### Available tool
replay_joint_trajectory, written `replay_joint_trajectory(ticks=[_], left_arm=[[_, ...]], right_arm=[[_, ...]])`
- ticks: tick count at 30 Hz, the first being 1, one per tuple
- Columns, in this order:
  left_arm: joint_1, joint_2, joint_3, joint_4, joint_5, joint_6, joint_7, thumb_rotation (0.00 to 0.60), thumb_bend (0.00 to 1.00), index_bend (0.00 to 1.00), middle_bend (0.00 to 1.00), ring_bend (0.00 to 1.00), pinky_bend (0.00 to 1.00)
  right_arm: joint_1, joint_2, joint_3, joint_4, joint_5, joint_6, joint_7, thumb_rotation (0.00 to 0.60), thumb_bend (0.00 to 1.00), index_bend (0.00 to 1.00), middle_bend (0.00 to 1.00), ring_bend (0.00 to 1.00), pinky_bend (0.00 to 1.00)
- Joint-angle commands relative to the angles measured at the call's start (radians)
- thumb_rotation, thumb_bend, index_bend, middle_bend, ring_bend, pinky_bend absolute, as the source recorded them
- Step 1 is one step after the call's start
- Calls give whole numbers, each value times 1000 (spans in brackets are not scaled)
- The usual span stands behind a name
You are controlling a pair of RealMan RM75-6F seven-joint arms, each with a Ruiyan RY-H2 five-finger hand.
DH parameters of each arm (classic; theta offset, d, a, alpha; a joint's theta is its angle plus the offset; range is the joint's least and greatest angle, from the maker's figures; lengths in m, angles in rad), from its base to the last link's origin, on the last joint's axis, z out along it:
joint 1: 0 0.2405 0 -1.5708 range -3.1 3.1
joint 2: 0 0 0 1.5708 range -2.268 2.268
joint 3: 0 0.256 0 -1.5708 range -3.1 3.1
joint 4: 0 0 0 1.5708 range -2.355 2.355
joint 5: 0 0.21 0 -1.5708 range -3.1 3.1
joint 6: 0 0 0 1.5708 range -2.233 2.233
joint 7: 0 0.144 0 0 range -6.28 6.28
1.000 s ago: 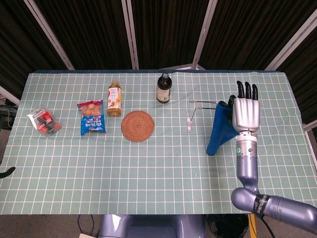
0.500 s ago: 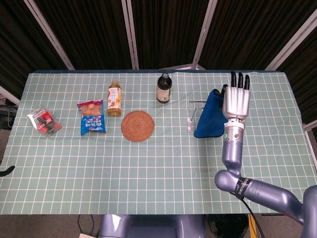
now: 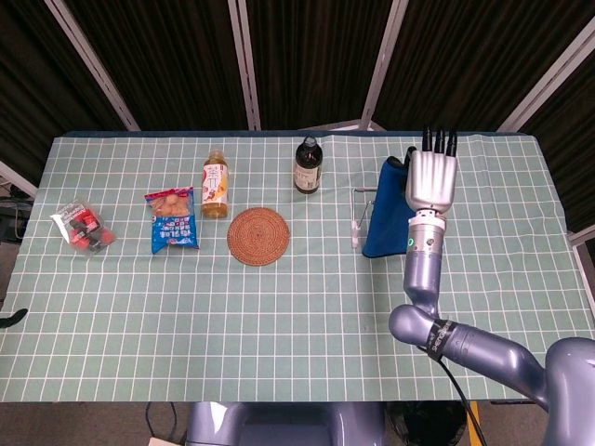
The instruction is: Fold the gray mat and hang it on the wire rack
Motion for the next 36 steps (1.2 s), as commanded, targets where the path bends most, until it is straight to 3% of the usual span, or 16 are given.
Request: replay_joint_trajectory(ticks=[1, 27, 36], left_arm=[[-2, -2, -1, 2, -6, -4, 3, 600, 0, 0, 0, 0, 0], [-26, -27, -7, 0, -55, -30, 66, 600, 0, 0, 0, 0, 0], [-39, -41, -9, 18, -89, -52, 89, 600, 0, 0, 0, 0, 0]], right_arm=[[11, -11, 2, 31, 5, -14, -1, 600, 431, 768, 67, 0, 0], [103, -67, 22, 270, -10, -162, 46, 600, 429, 768, 67, 0, 0], [135, -108, 11, 411, 6, -285, 71, 600, 422, 768, 67, 0, 0]])
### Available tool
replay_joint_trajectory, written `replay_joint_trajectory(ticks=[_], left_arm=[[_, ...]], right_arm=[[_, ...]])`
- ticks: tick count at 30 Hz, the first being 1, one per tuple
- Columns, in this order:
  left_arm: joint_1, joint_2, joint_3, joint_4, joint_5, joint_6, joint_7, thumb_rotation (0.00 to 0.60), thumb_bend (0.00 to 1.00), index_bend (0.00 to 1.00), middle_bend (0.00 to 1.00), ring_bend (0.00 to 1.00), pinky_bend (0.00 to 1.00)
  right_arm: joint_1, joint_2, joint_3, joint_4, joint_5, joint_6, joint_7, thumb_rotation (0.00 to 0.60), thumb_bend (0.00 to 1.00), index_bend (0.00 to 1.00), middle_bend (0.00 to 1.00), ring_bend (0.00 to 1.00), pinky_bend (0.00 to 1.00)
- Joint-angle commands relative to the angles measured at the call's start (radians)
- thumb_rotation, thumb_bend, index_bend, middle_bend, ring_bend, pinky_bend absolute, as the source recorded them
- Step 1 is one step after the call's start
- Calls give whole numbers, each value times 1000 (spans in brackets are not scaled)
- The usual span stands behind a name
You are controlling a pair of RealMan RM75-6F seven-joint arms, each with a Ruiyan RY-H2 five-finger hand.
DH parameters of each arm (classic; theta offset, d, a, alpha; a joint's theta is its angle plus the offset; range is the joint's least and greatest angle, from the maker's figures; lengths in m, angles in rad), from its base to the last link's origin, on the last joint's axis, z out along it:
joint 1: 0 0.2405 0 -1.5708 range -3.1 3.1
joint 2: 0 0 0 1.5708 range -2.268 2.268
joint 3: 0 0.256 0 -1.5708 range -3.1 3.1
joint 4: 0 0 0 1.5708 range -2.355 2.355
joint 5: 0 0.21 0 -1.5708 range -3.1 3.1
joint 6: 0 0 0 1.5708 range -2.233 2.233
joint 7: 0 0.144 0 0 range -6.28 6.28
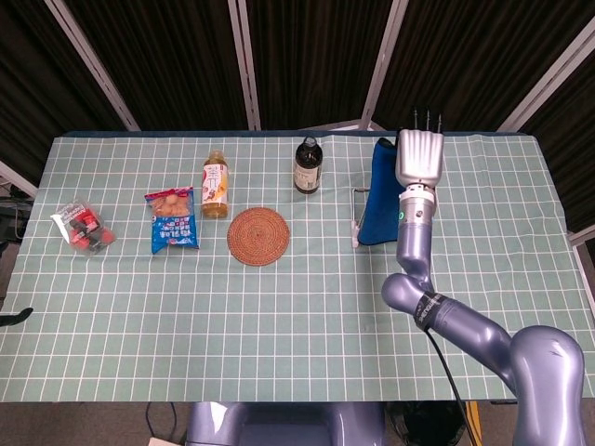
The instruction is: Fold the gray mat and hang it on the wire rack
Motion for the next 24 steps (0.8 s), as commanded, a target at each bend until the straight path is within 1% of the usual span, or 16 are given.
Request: replay_joint_trajectory(ticks=[1, 9, 11, 12, 13, 15, 16, 18, 19, 24], left_arm=[[-3, -4, -1, 4, -8, -5, 5, 600, 0, 0, 0, 0, 0], [-14, -17, -4, 19, -44, -22, 29, 600, 0, 0, 0, 0, 0], [-16, -20, -4, 24, -50, -25, 34, 600, 0, 0, 0, 0, 0], [-17, -22, -4, 26, -54, -28, 36, 600, 0, 0, 0, 0, 0], [-19, -25, -4, 31, -63, -33, 41, 600, 0, 0, 0, 0, 0], [-21, -28, -6, 36, -71, -35, 45, 600, 0, 0, 0, 0, 0], [-22, -29, -6, 37, -74, -36, 46, 600, 0, 0, 0, 0, 0], [-22, -29, -6, 38, -76, -37, 45, 600, 0, 0, 0, 0, 0], [-22, -29, -6, 38, -76, -36, 45, 600, 0, 0, 0, 0, 0], [-21, -27, -5, 37, -73, -35, 40, 600, 0, 0, 0, 0, 0]], right_arm=[[20, -21, -3, 58, 12, -52, 9, 600, 421, 768, 67, 0, 0], [60, -66, -1, 178, 45, -149, -2, 600, 405, 767, 67, 0, 0], [66, -75, -1, 197, 42, -162, 9, 600, 344, 691, 67, 0, 0], [68, -81, -1, 209, 39, -171, 18, 600, 259, 580, 67, 0, 0], [72, -90, -2, 228, 40, -185, 22, 600, 150, 434, 67, 0, 0], [80, -101, 0, 255, 40, -194, 27, 600, 25, 234, 57, 0, 0], [83, -108, 2, 268, 41, -199, 31, 600, 0, 161, 49, 0, 0], [86, -111, 4, 279, 34, -204, 45, 600, 0, 97, 38, 0, 0], [86, -112, 3, 283, 27, -202, 53, 600, 0, 81, 35, 0, 0], [81, -105, -1, 278, 1, -188, 70, 600, 0, 75, 34, 0, 0]])
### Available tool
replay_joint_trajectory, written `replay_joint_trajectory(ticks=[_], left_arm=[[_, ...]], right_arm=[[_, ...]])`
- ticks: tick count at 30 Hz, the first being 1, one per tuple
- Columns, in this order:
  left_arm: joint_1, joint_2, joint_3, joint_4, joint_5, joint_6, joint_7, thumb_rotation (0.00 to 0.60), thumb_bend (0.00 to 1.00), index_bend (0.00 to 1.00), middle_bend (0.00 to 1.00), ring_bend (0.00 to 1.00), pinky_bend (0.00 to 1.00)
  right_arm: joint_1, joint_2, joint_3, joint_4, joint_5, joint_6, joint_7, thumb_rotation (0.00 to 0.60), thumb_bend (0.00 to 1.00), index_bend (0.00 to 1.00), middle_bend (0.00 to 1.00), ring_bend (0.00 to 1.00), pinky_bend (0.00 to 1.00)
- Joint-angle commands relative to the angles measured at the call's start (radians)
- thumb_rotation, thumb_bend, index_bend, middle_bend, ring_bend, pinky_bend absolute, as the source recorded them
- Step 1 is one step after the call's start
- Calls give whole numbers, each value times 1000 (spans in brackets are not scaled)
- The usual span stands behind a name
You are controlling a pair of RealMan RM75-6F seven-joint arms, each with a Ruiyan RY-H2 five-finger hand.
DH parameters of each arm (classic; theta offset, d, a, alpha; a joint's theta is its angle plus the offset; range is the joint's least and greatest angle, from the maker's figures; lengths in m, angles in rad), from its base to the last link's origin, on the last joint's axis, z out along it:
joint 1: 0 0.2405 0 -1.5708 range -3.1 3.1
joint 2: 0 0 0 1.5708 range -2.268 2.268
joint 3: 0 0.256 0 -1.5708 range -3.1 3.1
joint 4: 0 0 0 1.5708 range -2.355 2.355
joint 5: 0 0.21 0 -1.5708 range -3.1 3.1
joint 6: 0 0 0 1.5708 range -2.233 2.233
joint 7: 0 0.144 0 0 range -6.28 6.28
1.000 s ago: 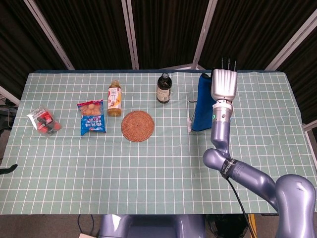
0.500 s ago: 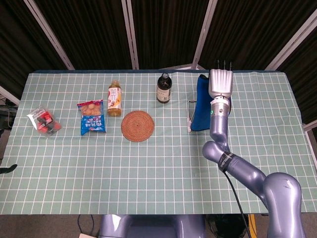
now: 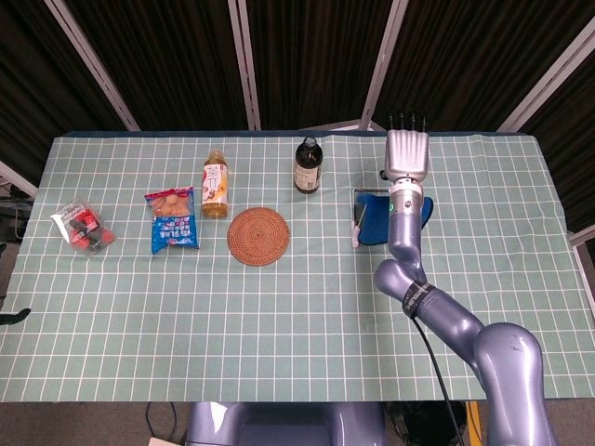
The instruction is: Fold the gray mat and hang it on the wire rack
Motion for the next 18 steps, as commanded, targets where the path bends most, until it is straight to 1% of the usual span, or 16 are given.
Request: replay_joint_trajectory(ticks=[1, 6, 7, 8, 10, 12, 13, 14, 18], left_arm=[[0, 1, 0, -1, 2, 1, -2, 600, 0, 0, 0, 0, 0], [3, 6, 2, -9, 16, 8, -11, 600, 0, 0, 0, 0, 0], [6, 10, 3, -17, 29, 16, -18, 600, 0, 0, 0, 0, 0], [9, 15, 5, -26, 46, 25, -27, 600, 0, 0, 0, 0, 0], [13, 20, 9, -30, 66, 33, -40, 600, 0, 0, 0, 0, 0], [17, 23, 12, -34, 84, 40, -49, 600, 0, 0, 0, 0, 0], [21, 26, 15, -41, 109, 52, -62, 600, 0, 0, 0, 0, 0], [24, 29, 18, -44, 123, 59, -71, 600, 0, 0, 0, 0, 0], [36, 38, 27, -56, 186, 93, -104, 600, 0, 0, 0, 0, 0]], right_arm=[[-4, 7, -1, -10, -10, 12, 5, 600, 0, 75, 34, 0, 0], [-23, 44, 0, -76, -35, 53, 15, 600, 0, 75, 35, 0, 0], [-39, 75, -1, -129, -58, 87, 27, 600, 0, 75, 35, 0, 0], [-67, 115, -5, -205, -88, 125, 49, 600, 0, 75, 35, 0, 0], [-118, 184, -18, -337, -121, 164, 67, 600, 0, 75, 35, 0, 0], [-158, 241, -26, -438, -144, 192, 81, 600, 0, 75, 35, 0, 0], [-205, 298, -35, -537, -179, 230, 109, 600, 0, 74, 35, 0, 0], [-235, 335, -45, -600, -202, 247, 127, 600, 0, 74, 34, 0, 0], [-352, 465, -87, -796, -301, 320, 207, 600, 0, 74, 35, 0, 0]])
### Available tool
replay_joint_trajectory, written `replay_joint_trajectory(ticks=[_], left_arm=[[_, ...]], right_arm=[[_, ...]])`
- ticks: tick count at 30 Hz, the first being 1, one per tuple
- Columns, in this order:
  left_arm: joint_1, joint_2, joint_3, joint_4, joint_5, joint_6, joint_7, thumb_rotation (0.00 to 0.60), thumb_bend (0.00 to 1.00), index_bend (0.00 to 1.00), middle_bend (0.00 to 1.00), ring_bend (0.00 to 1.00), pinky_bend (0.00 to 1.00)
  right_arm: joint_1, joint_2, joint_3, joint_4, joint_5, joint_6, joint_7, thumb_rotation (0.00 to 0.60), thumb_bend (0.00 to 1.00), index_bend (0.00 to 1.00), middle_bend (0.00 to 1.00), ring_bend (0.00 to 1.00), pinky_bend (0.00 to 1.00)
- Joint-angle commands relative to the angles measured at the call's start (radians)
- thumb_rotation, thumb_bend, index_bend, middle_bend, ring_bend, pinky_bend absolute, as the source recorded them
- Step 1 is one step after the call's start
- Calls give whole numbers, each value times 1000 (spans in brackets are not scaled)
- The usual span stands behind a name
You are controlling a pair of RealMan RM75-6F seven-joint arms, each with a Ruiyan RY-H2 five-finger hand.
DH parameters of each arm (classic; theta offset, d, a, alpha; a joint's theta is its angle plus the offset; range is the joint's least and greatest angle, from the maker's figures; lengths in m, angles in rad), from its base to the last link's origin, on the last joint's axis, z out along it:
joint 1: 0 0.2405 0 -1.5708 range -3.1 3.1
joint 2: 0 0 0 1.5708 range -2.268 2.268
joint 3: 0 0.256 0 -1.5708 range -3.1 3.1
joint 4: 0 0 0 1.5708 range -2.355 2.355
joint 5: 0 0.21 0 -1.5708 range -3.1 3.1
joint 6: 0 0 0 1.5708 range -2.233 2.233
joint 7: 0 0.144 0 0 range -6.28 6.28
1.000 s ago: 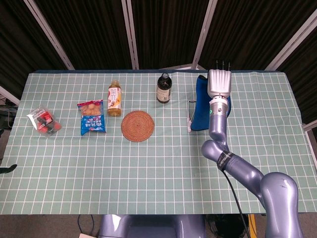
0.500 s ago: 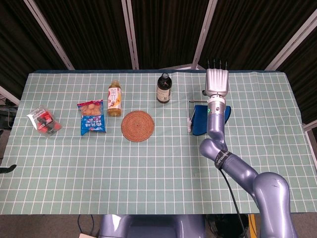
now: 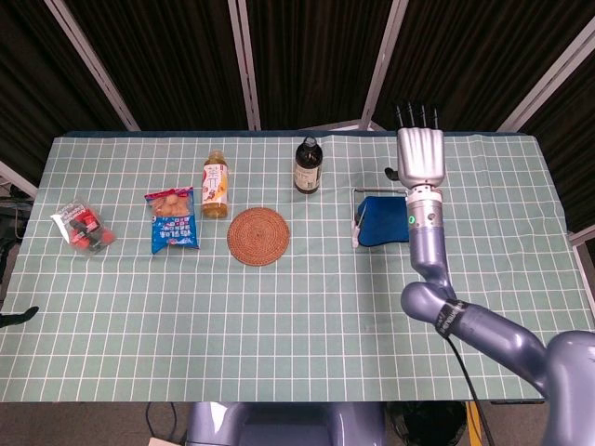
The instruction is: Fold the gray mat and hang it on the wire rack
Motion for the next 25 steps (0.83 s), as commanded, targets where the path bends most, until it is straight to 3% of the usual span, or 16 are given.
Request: replay_joint_trajectory(ticks=[1, 8, 16, 20, 25], left_arm=[[13, 10, 10, -14, 49, 31, -31, 600, 0, 0, 0, 0, 0], [39, 24, 32, -32, 148, 91, -73, 600, 0, 0, 0, 0, 0], [60, 13, 47, -27, 215, 148, -61, 600, 0, 0, 0, 0, 0], [75, 5, 51, -24, 248, 189, -49, 600, 0, 0, 0, 0, 0], [80, -1, 52, -14, 261, 199, -55, 600, 0, 0, 0, 0, 0]], right_arm=[[-195, 220, -65, -309, -163, 142, 126, 600, 0, 74, 35, 0, 0], [-416, 380, -193, -498, -392, 304, 299, 600, 0, 75, 33, 0, 0], [-556, 417, -323, -428, -597, 434, 358, 600, 0, 60, 1, 0, 0], [-656, 431, -396, -447, -632, 483, 399, 600, 0, 3, 0, 0, 0], [-741, 409, -427, -465, -663, 554, 446, 600, 0, 0, 0, 0, 0]])
